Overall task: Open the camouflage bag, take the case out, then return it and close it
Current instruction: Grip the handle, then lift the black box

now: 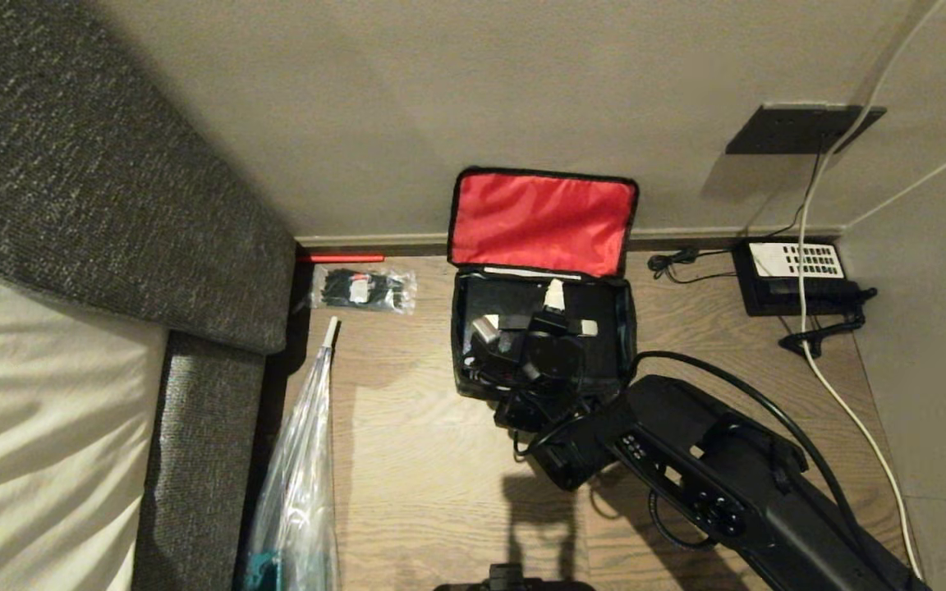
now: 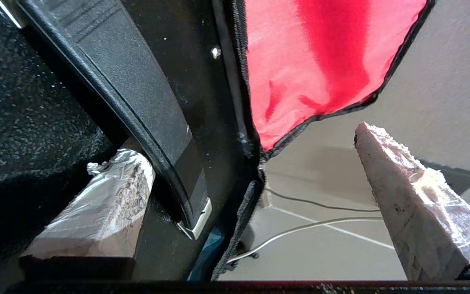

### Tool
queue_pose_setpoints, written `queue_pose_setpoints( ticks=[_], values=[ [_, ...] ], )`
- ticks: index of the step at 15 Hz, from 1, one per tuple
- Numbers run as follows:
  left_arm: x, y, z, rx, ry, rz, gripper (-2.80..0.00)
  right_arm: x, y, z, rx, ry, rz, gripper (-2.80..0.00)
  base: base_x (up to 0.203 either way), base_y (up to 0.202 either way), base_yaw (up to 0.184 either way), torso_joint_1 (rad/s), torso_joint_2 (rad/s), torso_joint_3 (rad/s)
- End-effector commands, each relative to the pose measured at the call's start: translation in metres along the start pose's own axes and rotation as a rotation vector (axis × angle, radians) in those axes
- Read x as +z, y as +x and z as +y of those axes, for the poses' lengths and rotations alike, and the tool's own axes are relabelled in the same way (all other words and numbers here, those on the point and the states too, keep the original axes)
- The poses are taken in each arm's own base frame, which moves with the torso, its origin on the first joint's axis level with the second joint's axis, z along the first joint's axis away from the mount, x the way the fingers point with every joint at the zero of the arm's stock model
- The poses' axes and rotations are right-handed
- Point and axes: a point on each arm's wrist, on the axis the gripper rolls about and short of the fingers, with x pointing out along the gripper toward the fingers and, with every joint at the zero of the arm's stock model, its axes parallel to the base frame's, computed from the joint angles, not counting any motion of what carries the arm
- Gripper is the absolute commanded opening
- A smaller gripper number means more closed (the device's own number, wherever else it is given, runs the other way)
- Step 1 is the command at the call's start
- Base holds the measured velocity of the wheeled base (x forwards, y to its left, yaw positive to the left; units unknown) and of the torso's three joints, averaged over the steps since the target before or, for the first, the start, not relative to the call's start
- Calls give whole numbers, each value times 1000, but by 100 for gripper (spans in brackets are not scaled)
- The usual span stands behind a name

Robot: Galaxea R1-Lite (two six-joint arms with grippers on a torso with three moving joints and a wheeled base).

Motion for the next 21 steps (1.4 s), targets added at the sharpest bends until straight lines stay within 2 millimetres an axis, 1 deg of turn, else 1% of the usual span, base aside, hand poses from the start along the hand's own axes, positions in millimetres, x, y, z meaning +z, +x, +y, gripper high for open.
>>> queue_pose_setpoints(
  ticks=[1, 5, 6, 8, 21],
  values=[
    [-1, 0, 0, 2, -1, 1, -280, -9, 11, 8, -13, -46, 27, 0, 0, 0, 0, 0, 0, 0],
    [-1, 0, 0, 2, -1, 1, -280, -12, 13, 8, -16, -62, 28, 0, 0, 0, 0, 0, 0, 0],
    [-1, 0, 0, 0, -1, 0, -280, -13, 12, 10, -10, -70, 27, -280, 0, 0, 0, 0, 0, 0],
    [-1, 0, 0, 2, -1, 1, -280, -15, 9, 13, 9, -89, 27, -280, 0, 0, 0, 0, 0, 0],
    [-1, 0, 0, 2, -1, 0, -280, -13, 8, 12, 10, -78, 23, -280, 0, 0, 0, 0, 0, 0]
  ],
)
